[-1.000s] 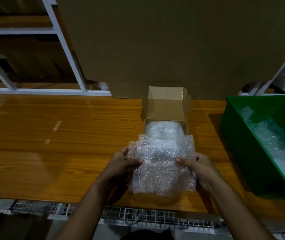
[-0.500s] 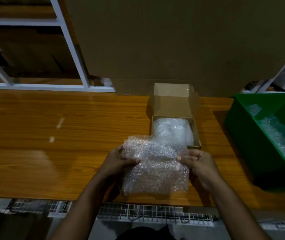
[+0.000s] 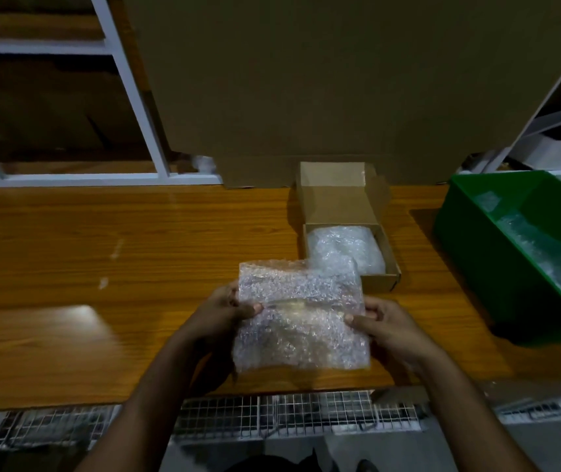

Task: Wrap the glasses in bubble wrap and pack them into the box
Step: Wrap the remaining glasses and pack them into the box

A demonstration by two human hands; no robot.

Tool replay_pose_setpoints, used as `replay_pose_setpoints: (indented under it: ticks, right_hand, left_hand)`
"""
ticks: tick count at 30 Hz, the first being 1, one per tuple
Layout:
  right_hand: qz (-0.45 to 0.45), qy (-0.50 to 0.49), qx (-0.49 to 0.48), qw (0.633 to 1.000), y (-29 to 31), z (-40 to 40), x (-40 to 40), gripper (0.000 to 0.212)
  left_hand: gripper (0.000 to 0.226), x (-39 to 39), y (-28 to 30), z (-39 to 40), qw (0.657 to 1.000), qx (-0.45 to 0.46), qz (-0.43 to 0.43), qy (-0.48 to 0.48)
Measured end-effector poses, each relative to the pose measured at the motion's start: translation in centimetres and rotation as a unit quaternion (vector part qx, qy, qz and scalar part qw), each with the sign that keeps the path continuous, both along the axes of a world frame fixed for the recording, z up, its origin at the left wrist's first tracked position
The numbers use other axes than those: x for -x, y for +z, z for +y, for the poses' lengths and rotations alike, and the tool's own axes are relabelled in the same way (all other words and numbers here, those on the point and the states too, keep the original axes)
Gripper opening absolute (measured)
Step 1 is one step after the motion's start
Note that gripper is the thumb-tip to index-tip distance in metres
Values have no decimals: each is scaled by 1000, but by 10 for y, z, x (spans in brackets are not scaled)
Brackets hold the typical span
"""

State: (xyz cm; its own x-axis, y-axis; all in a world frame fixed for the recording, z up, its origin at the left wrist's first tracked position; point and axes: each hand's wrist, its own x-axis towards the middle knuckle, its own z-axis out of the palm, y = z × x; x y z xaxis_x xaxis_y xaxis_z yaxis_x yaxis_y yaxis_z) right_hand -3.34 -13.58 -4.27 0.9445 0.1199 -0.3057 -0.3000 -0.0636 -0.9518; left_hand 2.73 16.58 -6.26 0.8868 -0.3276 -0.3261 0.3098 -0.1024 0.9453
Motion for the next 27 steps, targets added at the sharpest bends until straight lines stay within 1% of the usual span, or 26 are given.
replay_pose_setpoints:
  ticks: [2,4,5,7,8,9,10,12,13,15,17,19,20,22,23,25,27]
  right_hand:
    - [-21,-26,-4,999,4,2,2,25]
    - [-32,-34,-8,999,6,2,2,25]
    - [-32,-32,-19,999,7,2,2,26]
    - [-32,-40,-43,998,8,1,2,27]
    - [-30,-54,-56,996,9,-1,2,25]
    - [-30,-69,-70,995,10,-3,3,24]
    - [-30,-81,-79,993,10,-5,4,25]
    - [-30,-95,-91,991,7,-11,4,33]
    - [-31,-94,-100,990,6,-14,5,32]
    - [-39,-86,-122,988,4,-23,5,27]
    - [-36,-77,-143,986,6,-34,4,35]
    - [-34,-69,-103,992,10,-44,-1,45]
    - [-45,-69,-59,995,13,-49,-5,42]
    - [-88,-57,28,994,19,-60,-15,18]
    - [-112,-47,62,991,21,-67,-22,11]
    - [-140,-61,95,984,22,-79,-37,17]
    - [-157,-111,106,976,25,-88,-55,19]
  left_hand:
    - [42,-1,2,3,1000,22,5,-5]
    - [36,1,3,3,1000,16,6,-15]
    - [31,2,3,3,1000,-3,-3,-17]
    - [22,4,2,3,997,-52,-46,-23]
    - [15,4,3,4,996,-59,-64,-25]
    - [9,5,6,4,996,-45,-71,-25]
    - [12,4,8,3,996,-29,-82,-28]
    - [35,0,12,0,994,5,-103,-35]
    - [41,-2,13,-3,993,29,-105,-39]
    - [37,-5,13,-9,991,79,-103,-40]
    - [27,-9,14,-18,988,114,-96,-26]
    - [28,-11,16,-32,988,128,-89,3]
    - [27,-14,18,-41,989,123,-79,30]
    - [15,-20,23,-60,989,100,-70,82]
    - [16,-25,25,-70,988,88,-71,101]
    - [20,-35,33,-88,983,82,-67,149]
    - [22,-47,39,-103,975,74,-86,193]
